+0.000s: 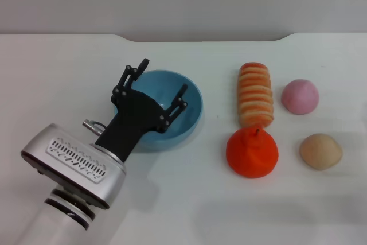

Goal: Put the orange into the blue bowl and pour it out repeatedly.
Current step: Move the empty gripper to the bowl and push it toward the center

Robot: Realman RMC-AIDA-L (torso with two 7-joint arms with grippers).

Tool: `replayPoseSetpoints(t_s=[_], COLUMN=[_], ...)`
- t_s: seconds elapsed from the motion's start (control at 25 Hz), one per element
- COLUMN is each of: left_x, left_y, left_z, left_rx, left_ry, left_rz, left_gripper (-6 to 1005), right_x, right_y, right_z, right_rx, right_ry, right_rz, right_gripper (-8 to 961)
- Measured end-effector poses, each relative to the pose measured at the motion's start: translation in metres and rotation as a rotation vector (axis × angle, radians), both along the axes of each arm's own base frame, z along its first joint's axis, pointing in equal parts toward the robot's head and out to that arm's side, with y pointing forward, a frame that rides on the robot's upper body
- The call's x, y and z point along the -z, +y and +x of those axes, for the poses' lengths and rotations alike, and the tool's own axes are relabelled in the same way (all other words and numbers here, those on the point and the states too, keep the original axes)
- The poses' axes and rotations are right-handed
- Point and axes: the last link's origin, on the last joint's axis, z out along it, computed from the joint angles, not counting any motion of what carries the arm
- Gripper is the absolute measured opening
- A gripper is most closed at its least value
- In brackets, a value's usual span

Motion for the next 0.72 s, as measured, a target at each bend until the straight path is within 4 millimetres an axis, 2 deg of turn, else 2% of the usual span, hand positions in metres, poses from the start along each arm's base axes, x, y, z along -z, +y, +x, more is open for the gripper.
replayPoseSetpoints(t_s=[0.44, 0.56, 0.72], left_x=[-0.001, -0.008, -0.018], left_y=[-0.002, 0.000, 0.012], left_z=[0.006, 0.013, 0.022], left_rx=[0.028, 0.010, -0.054], left_ry=[-0.016, -0.098, -0.201], left_rz=[0.011, 0.038, 0.045], left_gripper=[805, 804, 803], right_x=[0.000, -0.001, -0.004], right_y=[0.000, 0.001, 0.008], right_z=[0.000, -0.001, -0.004], right_rx=[0.000, -0.004, -0.021], right_ry=[0.001, 0.002, -0.002], right_rz=[0.003, 0.010, 0.018], right_gripper=[672, 672, 673])
